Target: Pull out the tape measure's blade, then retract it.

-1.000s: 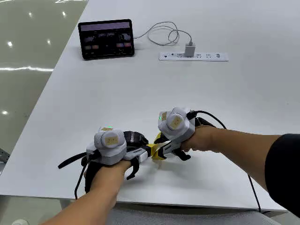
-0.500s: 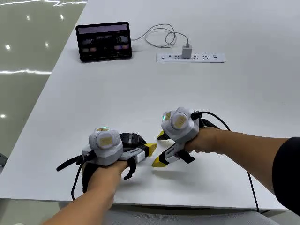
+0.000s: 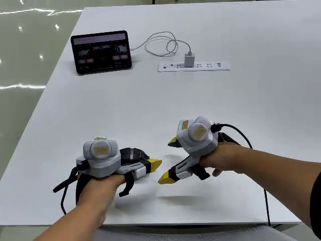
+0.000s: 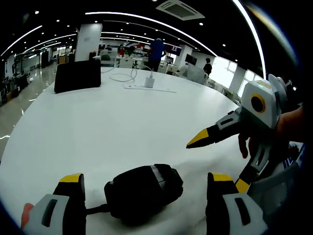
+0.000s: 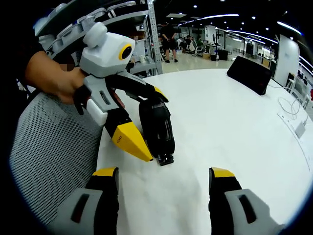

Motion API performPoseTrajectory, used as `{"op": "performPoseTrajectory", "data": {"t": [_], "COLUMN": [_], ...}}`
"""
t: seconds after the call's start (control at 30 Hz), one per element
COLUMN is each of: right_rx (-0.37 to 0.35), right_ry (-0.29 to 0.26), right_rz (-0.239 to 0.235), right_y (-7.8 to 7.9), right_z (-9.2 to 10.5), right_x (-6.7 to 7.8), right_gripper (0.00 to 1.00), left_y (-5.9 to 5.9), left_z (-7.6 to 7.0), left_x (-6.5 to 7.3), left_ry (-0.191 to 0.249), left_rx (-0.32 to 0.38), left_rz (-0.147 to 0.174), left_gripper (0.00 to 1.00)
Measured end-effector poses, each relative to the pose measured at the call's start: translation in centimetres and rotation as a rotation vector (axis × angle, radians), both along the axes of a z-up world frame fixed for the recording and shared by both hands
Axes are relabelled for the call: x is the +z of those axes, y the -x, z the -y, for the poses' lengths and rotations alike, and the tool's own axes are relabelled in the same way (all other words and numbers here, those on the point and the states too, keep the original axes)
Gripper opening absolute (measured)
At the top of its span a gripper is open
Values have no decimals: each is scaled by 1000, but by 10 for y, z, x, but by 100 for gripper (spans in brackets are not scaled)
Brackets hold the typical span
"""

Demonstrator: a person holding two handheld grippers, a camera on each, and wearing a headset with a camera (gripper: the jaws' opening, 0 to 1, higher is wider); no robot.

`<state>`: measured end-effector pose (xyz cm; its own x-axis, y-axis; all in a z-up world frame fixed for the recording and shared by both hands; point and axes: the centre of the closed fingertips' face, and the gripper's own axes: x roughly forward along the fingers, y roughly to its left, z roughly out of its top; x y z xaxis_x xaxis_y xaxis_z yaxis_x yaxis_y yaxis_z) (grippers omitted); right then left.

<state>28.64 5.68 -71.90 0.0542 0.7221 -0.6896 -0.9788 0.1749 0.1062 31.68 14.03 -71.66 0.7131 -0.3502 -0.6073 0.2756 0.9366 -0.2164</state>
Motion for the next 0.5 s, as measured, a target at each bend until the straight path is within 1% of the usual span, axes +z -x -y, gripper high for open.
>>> {"op": "performPoseTrajectory", "data": {"t": [0.03, 0.07, 0.1, 0.13, 0.2, 0.23, 0.3, 0.37, 0.43, 0.47, 0.5], "right_rx": [-7, -36, -48, -48, -54, -61, -71, -88, -112, -127, -143], "right_ry": [-3, -21, -39, -36, -33, -34, -33, -34, -42, -48, -55], "right_rz": [-2, -19, -25, -15, -3, -5, -11, -11, -16, -13, 0], "right_y": [0, 0, 0, 1, 1, 2, 3, 3, 2, 1, -1], "right_z": [2, 3, 4, 8, 13, 17, 22, 29, 36, 40, 42], "right_x": [1, 4, 6, 7, 7, 7, 6, 5, 5, 6, 6], "right_gripper": [72, 72, 74, 75, 76, 76, 77, 78, 78, 79, 81], "left_y": [0, 2, 3, 5, 9, 10, 11, 13, 16, 18, 18], "left_z": [-2, 0, 0, 1, 2, 1, -3, -7, -9, -9, -7], "left_x": [0, 2, 3, 3, 3, 5, 5, 8, 10, 12, 15], "left_ry": [0, 18, 32, 30, 0, 2, 6, 9, 11, 11, 30], "left_rx": [-2, -19, -29, -52, -112, -130, -136, -151, -168, -196, -218], "left_rz": [-5, -13, -14, -18, -16, -16, -23, -16, -16, -5, 13], "left_gripper": [100, 100, 100, 100, 100, 100, 100, 100, 100, 100, 100]}}
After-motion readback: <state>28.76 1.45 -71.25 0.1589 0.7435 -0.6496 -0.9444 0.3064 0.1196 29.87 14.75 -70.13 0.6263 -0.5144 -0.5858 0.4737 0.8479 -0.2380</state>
